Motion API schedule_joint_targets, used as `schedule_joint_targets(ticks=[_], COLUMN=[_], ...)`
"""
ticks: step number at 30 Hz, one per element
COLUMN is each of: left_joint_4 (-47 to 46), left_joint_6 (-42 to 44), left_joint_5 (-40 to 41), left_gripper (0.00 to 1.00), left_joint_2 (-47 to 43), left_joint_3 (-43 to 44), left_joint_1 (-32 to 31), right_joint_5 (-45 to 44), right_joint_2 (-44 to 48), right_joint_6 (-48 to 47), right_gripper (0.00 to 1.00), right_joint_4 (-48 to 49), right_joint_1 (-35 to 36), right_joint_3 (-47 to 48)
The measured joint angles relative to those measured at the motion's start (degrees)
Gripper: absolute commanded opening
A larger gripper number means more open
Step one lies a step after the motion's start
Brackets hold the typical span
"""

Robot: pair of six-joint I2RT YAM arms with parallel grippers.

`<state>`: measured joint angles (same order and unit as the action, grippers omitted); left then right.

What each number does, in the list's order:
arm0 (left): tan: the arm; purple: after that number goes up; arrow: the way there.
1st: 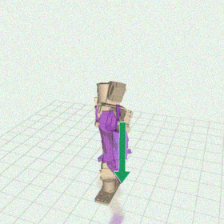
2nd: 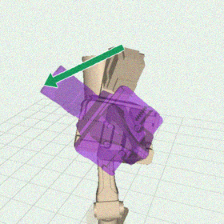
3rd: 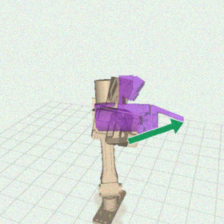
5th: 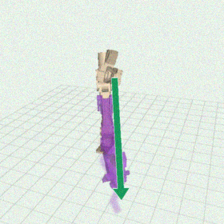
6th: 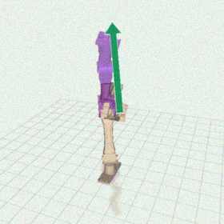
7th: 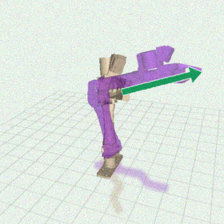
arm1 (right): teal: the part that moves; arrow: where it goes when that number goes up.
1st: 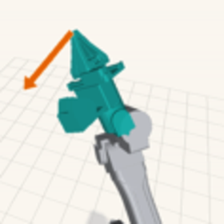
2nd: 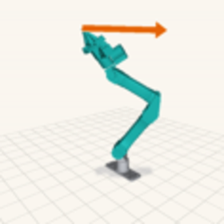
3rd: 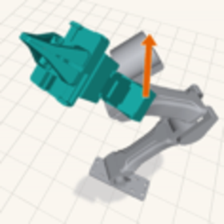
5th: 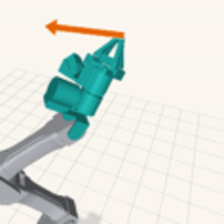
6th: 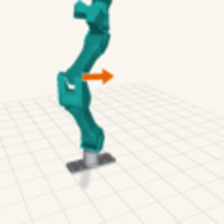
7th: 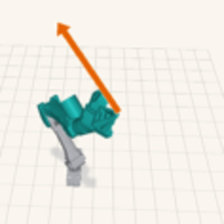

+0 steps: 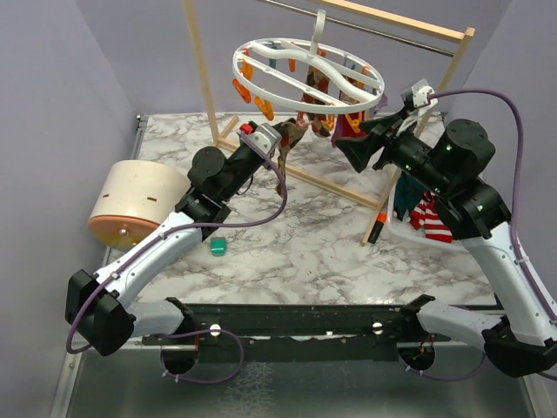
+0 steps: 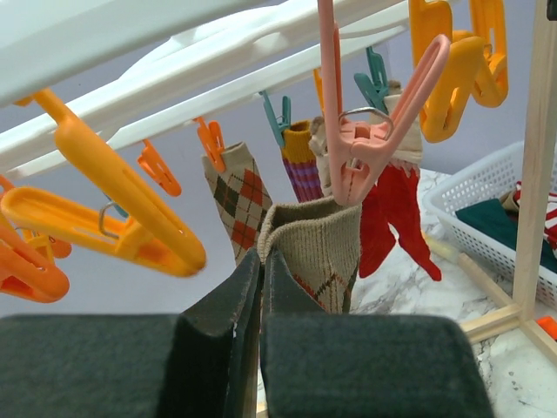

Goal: Clip the socks to the hanger
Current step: Rotate the hanger at the clothesline.

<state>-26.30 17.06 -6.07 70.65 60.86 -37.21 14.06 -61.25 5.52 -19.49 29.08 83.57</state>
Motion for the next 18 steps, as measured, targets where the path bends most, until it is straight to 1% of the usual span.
schedule_joint_targets(ticks=[10, 18], left_joint_4=[0.2, 0.7], left_joint_6=[0.1, 0.8], left_joint_5=[0.8, 1.6], left_gripper=[0.0, 0.0], left_joint_2=[0.0, 0.0], left_joint_3=[-0.8, -1.4], left_joint_1=[0.0, 0.0], right_joint_5=[-3.1, -2.8], right_joint_2=[-1.7, -2.6], right_joint_6=[-7.4, -8.5], right_gripper=[0.7, 0.7], right_joint_4=[-1.0, 3.7], right_joint_1=[4.7, 5.0], right_joint_3=[1.2, -0.8])
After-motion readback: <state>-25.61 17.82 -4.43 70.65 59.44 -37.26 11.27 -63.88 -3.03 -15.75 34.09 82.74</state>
